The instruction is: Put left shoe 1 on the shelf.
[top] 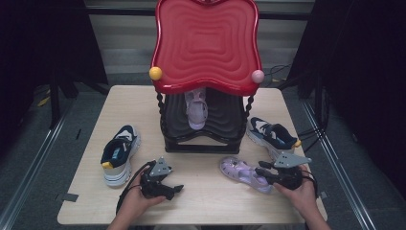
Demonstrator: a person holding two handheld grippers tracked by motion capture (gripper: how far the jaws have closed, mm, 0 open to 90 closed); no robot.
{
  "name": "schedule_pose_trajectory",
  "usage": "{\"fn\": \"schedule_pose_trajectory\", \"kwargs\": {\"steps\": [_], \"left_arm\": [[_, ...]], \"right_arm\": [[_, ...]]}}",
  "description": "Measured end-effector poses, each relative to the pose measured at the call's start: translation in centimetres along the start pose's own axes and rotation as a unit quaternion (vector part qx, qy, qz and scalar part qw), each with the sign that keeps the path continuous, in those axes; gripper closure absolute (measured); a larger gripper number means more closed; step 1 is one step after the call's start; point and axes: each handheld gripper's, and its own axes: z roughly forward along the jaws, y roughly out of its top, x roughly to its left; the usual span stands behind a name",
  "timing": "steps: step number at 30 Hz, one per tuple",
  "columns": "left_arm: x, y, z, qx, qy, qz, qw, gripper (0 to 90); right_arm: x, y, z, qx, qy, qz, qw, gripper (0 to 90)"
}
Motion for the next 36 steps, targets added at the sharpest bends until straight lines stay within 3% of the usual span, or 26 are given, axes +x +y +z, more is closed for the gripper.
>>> {"fn": "schedule_pose_trajectory", "kwargs": {"steps": [4,11,18,24,29,36], "left_arm": [[0.0,0.0,0.0,0.003,0.0,0.003,1.0,18.7],[0.0,0.0,0.0,0.0,0.0,0.0,1.0,18.7],[0.1,0.0,0.0,0.003,0.0,0.004,1.0,18.7],[0.0,0.0,0.0,0.001,0.0,0.001,1.0,18.6],[0.1,0.0,0.0,0.003,0.0,0.004,1.0,18.7],[0.1,0.0,0.0,0.003,0.0,0.004,1.0,18.6]], "right_arm": [[0.0,0.0,0.4,0.0,0.002,-0.006,1.0,66.6],[0.0,0.1,0.5,0.003,0.01,0.005,0.9999,71.7],[1.0,0.2,0.1,0.003,0.007,0.014,0.9999,78.6],[1.8,0.1,0.2,-0.009,0.002,0.037,0.9993,73.9],[1.8,0.0,0.6,-0.015,-0.007,0.043,0.999,67.2],[1.8,-0.1,1.0,-0.013,-0.016,0.036,0.9991,75.8]]}}
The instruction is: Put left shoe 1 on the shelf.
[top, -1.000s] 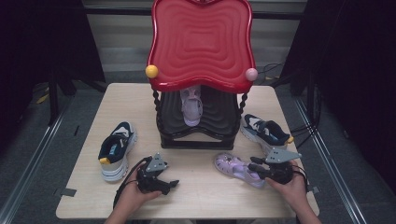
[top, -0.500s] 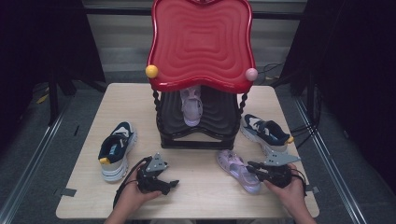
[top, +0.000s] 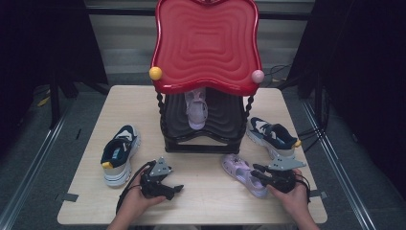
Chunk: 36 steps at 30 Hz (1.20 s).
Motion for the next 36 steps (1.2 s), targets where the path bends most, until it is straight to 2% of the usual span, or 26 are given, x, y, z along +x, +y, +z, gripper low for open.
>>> {"fn": "schedule_pose_trajectory", "kwargs": {"steps": [6,10,20,29,36], "left_arm": [[0.0,0.0,0.0,-0.001,-0.001,-0.001,1.0,18.7],[0.0,0.0,0.0,-0.001,0.0,-0.001,1.0,18.7],[0.0,0.0,0.0,0.0,0.0,0.0,1.0,18.7],[0.0,0.0,0.0,-0.001,-0.002,-0.001,1.0,18.7],[0.0,0.0,0.0,-0.001,-0.002,0.0,1.0,18.6]], "right_arm": [[0.3,0.1,0.0,-0.005,0.0,-0.011,0.9999,84.0],[0.7,0.4,0.0,-0.009,-0.006,-0.02,0.9997,84.5],[0.9,0.9,-1.4,-0.054,-0.009,-0.008,0.9984,84.8],[1.4,1.7,-2.5,-0.083,-0.015,-0.015,0.9964,84.7],[1.9,2.2,-3.0,-0.086,-0.017,-0.03,0.9957,84.8]]}}
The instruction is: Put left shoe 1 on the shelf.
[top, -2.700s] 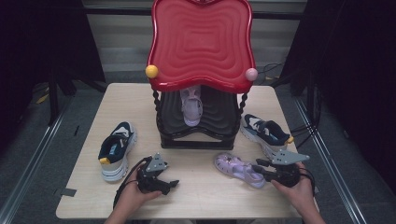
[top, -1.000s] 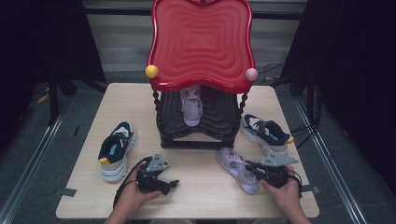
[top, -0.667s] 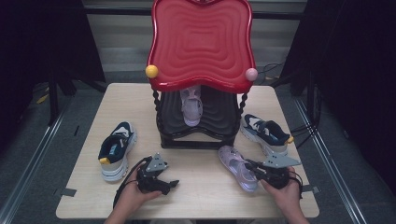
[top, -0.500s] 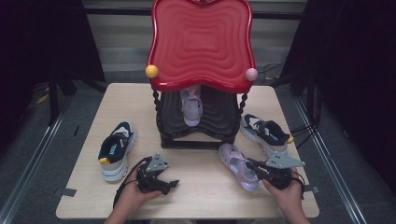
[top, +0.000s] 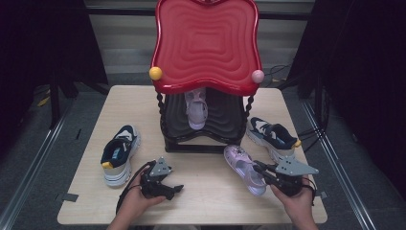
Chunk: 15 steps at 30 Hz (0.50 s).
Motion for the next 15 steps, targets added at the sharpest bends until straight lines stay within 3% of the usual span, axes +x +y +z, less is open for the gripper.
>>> {"fn": "schedule_pose_trajectory", "kwargs": {"steps": [8,15], "left_arm": [[0.0,0.0,0.0,0.0,0.0,0.0,1.0,18.7],[0.01,0.0,0.0,0.0,0.0,0.0,1.0,18.7]], "right_arm": [[0.68,0.11,-0.09,0.007,0.017,-0.014,0.9997,84.8],[0.97,0.76,-0.65,-0.014,0.018,-0.013,0.9997,84.9]]}}
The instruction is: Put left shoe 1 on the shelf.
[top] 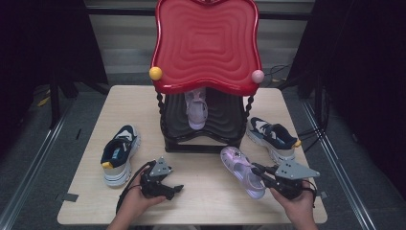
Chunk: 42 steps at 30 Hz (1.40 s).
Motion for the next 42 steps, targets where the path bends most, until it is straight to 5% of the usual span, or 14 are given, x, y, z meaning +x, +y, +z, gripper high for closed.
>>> {"fn": "schedule_pose_trajectory", "kwargs": {"steps": [26,42], "left_arm": [[0.0,0.0,0.0,0.001,0.001,0.0,1.0,18.6],[0.0,0.0,0.0,0.001,0.001,0.0,1.0,18.6]], "right_arm": [[0.0,4.3,-0.6,-0.06,-0.058,-0.019,0.9964,84.9],[-0.3,6.0,1.0,-0.077,-0.098,-0.014,0.9921,84.8]]}}
